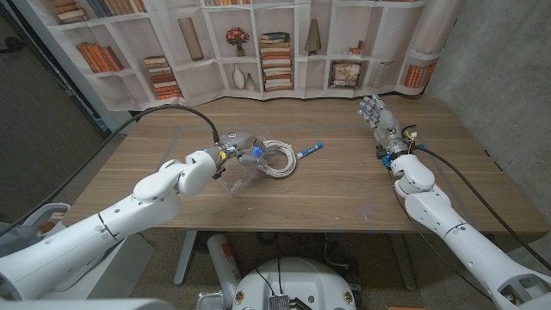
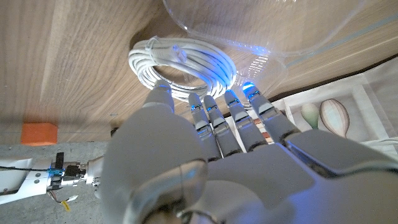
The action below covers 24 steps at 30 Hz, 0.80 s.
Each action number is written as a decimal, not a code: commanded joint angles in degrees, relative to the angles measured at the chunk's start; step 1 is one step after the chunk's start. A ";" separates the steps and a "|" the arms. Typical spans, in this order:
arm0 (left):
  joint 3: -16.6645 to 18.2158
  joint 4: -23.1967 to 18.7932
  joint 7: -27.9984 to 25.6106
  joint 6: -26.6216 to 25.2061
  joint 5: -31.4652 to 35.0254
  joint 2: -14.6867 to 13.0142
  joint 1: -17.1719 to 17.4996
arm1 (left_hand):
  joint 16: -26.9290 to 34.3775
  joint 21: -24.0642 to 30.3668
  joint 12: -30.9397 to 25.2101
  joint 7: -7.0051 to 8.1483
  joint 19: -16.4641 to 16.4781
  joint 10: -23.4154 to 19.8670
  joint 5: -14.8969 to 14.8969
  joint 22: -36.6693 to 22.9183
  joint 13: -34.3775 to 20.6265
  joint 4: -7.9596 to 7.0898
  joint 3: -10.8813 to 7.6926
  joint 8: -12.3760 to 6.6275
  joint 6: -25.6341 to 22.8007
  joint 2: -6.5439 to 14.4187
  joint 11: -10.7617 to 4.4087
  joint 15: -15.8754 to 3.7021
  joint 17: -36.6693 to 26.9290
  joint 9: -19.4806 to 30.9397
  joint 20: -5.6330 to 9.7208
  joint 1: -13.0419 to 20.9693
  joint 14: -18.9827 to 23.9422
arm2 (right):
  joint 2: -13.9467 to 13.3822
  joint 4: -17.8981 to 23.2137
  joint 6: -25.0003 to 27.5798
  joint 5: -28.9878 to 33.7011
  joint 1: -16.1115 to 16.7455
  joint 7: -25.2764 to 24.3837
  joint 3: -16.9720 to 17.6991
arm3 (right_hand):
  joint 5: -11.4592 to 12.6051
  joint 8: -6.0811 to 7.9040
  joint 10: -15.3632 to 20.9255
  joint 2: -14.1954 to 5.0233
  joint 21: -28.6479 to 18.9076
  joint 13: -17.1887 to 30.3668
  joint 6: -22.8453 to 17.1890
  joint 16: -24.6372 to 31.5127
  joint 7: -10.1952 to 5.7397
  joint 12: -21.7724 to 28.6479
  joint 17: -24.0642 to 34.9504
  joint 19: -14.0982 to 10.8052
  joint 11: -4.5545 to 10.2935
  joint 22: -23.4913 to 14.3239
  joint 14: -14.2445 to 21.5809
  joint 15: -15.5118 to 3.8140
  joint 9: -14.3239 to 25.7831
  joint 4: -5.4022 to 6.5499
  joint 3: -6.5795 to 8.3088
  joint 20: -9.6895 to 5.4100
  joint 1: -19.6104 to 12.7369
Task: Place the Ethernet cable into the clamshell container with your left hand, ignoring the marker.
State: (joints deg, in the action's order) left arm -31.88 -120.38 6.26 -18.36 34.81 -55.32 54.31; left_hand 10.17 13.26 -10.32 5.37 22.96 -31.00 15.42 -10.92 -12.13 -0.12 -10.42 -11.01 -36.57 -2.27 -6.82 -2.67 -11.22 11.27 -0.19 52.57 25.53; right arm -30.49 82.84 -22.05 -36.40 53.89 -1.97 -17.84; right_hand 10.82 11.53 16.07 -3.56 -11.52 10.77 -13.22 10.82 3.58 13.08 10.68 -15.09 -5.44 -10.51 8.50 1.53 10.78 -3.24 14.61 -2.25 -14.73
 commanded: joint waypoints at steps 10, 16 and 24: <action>3.73 -1.21 -4.20 0.37 -5.70 -1.62 3.23 | -0.10 -1.97 0.07 -1.54 -6.89 12.17 3.21 -0.22 -0.21 -2.18 2.19 0.76 14.55 0.40 1.99 -0.34 -0.12 0.46 -3.57 -3.93 -10.25 | -0.14 0.69 0.44 0.23 0.20 -0.27 -0.26 | 0.30 -0.10 0.43 -0.01 -0.22 0.18 -0.50 0.00 -0.11 -0.28 0.12 -0.37 0.00 -0.19 0.55 0.19 0.25 -0.50 0.15 -0.36 0.13; 4.65 -2.05 -6.12 -0.08 -5.99 -2.02 4.18 | -0.13 -2.33 -0.02 -1.86 -8.82 13.74 3.62 -0.22 -0.21 -2.62 2.51 0.62 15.84 0.61 2.34 0.30 -0.11 0.47 -3.98 -4.61 -12.08 | -0.32 1.41 0.57 0.50 0.33 -0.54 -0.28 | 0.29 -0.10 0.41 -0.04 -0.21 0.17 -0.52 0.00 -0.06 -0.29 0.12 -0.36 0.01 -0.19 0.54 0.20 0.26 -0.53 0.15 -0.35 0.13; 5.78 -2.88 -7.51 -0.65 -7.45 -2.38 5.29 | -0.15 -2.52 -0.13 -2.32 -10.77 15.52 4.12 -0.19 -0.18 -2.99 2.85 0.71 18.00 0.79 2.75 0.60 -0.06 0.47 -4.04 -5.16 -14.06 | -0.60 1.99 0.84 0.57 0.45 -0.57 -0.27 | 0.29 -0.09 0.43 -0.06 -0.22 0.18 -0.57 -0.01 -0.04 -0.29 0.12 -0.36 -0.03 -0.19 0.54 0.22 0.26 -0.57 0.14 -0.33 0.14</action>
State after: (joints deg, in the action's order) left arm -27.66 -122.15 1.18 -18.18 29.31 -57.11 58.10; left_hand 10.17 10.80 -10.32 3.25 12.60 -15.87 18.96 -10.92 -12.12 -2.69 -7.63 -10.36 -18.99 -1.55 -4.07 -2.05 -11.19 11.61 -4.21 47.71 11.88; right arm -30.68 83.92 -21.62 -36.04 54.14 -2.38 -18.05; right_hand 10.82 11.53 16.07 -3.56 -11.52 10.77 -13.41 10.82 3.38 13.08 10.68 -15.09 -5.44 -10.51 8.50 1.53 10.78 -3.40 14.46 -2.25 -14.73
